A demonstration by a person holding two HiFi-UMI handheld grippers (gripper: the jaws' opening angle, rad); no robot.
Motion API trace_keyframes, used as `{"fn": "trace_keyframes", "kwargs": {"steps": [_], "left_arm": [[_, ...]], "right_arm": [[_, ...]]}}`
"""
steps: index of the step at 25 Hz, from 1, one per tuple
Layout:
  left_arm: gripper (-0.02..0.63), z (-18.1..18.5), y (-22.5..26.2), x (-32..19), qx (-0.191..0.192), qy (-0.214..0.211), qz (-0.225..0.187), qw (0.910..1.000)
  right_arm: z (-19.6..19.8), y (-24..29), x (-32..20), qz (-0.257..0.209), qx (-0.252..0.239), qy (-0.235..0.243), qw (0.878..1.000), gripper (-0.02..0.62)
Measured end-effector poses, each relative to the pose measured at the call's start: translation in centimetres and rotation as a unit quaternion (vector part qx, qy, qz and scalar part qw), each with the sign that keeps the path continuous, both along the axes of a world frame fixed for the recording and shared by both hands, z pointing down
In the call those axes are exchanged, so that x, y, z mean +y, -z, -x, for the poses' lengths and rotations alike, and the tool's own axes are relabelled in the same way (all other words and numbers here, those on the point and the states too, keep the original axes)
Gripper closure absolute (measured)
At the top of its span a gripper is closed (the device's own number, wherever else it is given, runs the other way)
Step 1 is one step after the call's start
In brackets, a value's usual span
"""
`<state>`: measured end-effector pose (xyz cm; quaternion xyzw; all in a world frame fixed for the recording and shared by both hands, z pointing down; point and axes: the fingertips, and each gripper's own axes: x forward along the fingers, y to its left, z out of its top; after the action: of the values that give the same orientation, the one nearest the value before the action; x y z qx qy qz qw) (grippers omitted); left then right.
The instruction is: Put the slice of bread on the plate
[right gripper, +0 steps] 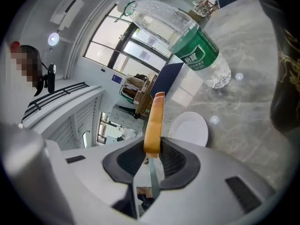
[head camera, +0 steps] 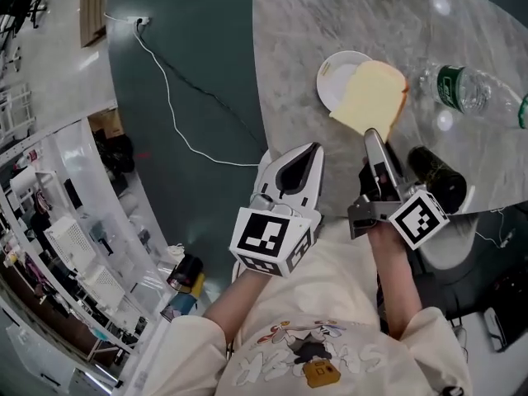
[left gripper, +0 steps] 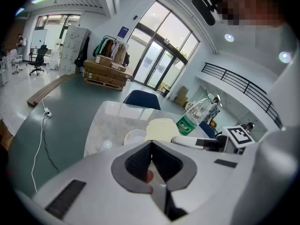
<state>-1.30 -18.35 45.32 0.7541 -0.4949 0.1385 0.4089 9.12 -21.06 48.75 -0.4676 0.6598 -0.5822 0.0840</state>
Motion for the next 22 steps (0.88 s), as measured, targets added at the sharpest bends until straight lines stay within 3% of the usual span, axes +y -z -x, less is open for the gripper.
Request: {"fn": "trace_keyframes", "kwargs": {"steps": [17, 22], "left_arm": [[0.597, 0.6, -6.2, -1.6, 0.02, 0.004, 0.015, 0.9997], [0.597, 0.6, -7.1, -1.1, 0.024, -0.003, 0.021, 0.9995]], "right_arm": [[2.1, -6.3, -1.7, 0.008, 0.03, 0.023, 0.999, 0.506], [1.4, -7.8, -1.5, 0.025, 0.071, 0.029, 0.997, 0.506]]}}
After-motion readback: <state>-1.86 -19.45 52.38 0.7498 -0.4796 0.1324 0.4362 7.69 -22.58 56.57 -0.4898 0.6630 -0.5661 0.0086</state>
